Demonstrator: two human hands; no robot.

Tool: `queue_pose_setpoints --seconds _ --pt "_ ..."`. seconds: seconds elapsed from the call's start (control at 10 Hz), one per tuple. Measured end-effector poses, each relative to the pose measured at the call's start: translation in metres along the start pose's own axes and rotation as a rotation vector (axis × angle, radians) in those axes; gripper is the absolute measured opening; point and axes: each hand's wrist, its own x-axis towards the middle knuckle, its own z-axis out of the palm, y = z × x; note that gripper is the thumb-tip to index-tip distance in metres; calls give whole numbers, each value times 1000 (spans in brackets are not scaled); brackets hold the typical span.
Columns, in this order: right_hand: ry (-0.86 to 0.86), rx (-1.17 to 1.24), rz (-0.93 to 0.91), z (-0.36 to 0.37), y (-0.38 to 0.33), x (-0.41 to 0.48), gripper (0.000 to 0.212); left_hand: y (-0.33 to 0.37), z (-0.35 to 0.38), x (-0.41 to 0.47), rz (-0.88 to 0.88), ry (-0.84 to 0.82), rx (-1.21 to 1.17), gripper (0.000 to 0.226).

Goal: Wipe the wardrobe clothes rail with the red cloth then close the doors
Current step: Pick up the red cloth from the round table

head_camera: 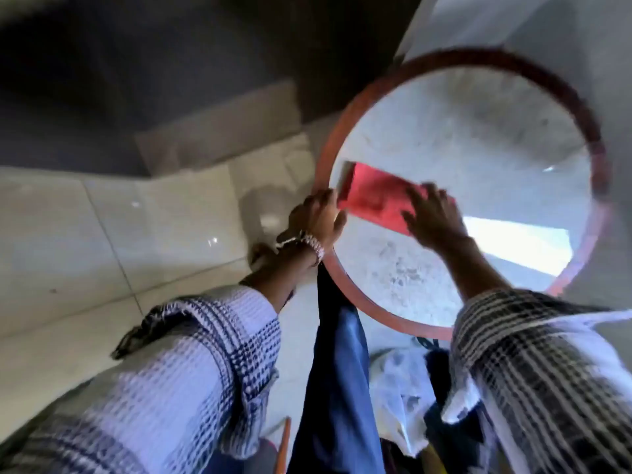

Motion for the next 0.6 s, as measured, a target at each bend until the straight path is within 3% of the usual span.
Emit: queue_pose_setpoints --seconds 0.1,0.3,0.4,0.5,0.6 --pt "223 83 50 24 3 54 61 19 42 46 -163 78 -237 60" --pt "70 148 -54 20 -10 50 45 11 29 60 -187 -9 -285 62" --pt "318 111 -92 -32 -46 -4 28 6 -39 20 -177 110 -324 47" --pt "400 167 -128 -116 -103 -83 30 7 -147 -39 -135 387 -550 40" --pt "439 549 -323 -207 -159 -122 22 -2 -257 -93 -104 674 -674 13"
